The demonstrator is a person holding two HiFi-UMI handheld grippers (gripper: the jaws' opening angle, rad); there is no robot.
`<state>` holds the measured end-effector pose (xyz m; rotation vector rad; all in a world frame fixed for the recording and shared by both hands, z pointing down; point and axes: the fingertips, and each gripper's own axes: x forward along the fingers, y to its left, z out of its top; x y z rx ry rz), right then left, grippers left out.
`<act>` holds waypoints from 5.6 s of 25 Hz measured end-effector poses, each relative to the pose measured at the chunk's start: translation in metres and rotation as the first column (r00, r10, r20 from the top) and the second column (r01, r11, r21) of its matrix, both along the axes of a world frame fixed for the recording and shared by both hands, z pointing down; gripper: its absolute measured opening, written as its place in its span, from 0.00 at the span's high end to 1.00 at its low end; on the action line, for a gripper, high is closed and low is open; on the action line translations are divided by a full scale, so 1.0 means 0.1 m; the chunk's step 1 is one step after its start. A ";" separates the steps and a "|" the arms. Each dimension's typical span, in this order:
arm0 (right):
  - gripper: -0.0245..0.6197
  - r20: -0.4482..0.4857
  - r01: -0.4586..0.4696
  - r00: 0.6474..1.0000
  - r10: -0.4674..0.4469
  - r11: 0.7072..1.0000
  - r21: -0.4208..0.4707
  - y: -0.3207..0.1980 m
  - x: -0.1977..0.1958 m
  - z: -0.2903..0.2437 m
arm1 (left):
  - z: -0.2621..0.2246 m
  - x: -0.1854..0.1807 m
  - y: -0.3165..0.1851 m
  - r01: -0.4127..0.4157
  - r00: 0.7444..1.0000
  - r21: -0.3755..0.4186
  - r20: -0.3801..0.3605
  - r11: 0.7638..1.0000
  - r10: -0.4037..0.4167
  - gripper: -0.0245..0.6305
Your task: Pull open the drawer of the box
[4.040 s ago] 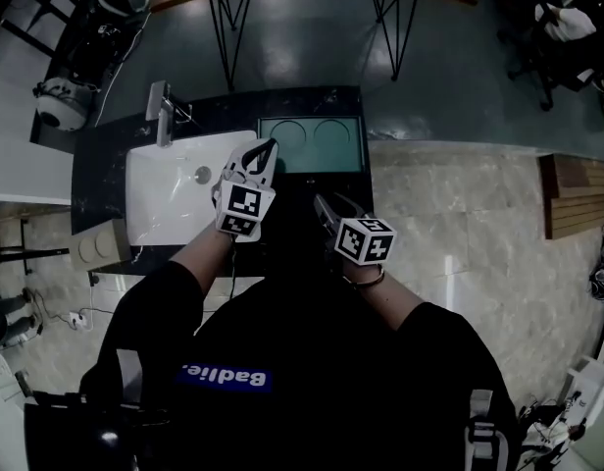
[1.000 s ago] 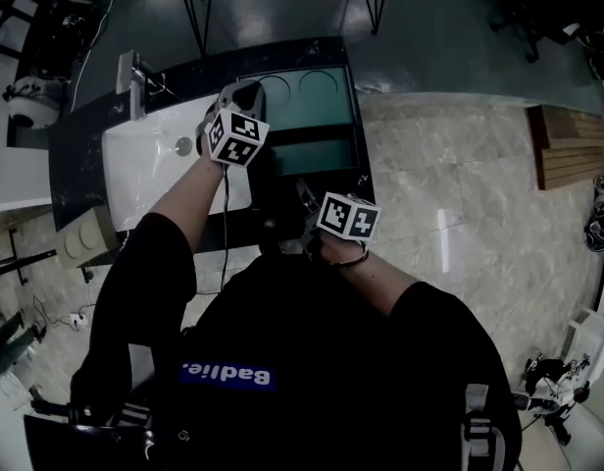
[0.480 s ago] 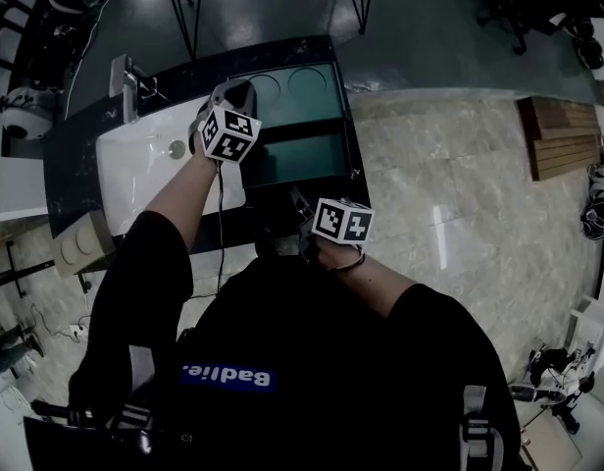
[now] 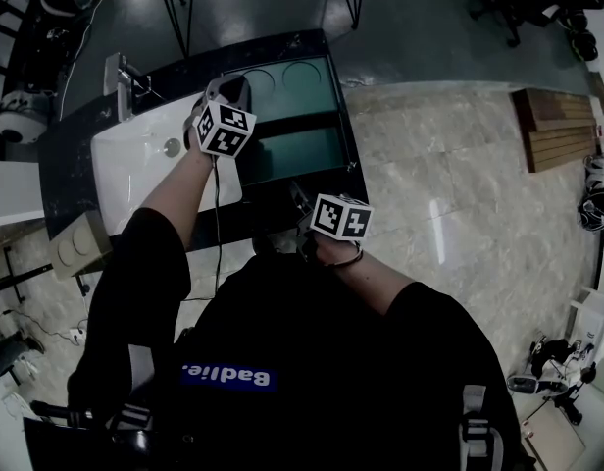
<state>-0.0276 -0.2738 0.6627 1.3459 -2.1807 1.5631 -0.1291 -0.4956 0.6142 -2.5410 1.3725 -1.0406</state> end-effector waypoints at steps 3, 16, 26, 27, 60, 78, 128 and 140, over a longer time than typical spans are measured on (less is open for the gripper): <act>0.86 0.004 -0.006 1.000 0.006 1.000 -0.012 -0.01 0.00 0.03 | 0.01 0.00 0.00 0.002 1.000 -0.001 0.001 1.000 -0.002 0.96; 0.85 -0.006 -0.035 0.999 0.035 0.999 -0.022 0.13 0.10 -0.01 | 0.02 0.00 -0.03 -0.007 1.000 0.004 0.002 1.000 0.007 0.96; 0.85 -0.037 -0.127 0.991 0.131 0.987 0.095 0.27 0.34 -0.48 | -0.09 -0.12 0.22 0.029 0.991 -0.075 -0.130 0.997 -0.038 0.96; 0.85 -0.035 -0.132 0.990 0.136 0.986 0.105 0.29 0.33 -0.51 | -0.13 -0.13 0.28 0.025 0.989 -0.072 -0.143 0.997 -0.035 0.96; 0.85 -0.134 0.097 0.990 -0.039 0.882 0.462 1.30 0.68 -1.38 | -1.23 0.20 3.50 0.182 0.733 -0.066 -0.655 0.981 -0.180 0.96; 0.85 -0.248 0.294 0.954 -0.168 0.689 0.663 2.57 1.45 -1.94 | -1.84 1.65 5.17 0.196 0.790 0.050 -0.600 0.979 -0.128 0.96; 0.96 -0.441 0.485 0.873 -0.209 0.463 0.742 3.59 0.34 -2.49 | -2.06 1.11 5.91 -0.045 0.777 0.156 -0.615 0.987 0.132 0.96; 0.96 -0.446 0.488 0.871 -0.206 0.478 0.731 3.66 0.41 -2.46 | -2.06 1.17 6.03 -0.052 0.778 0.143 -0.614 0.988 0.130 0.96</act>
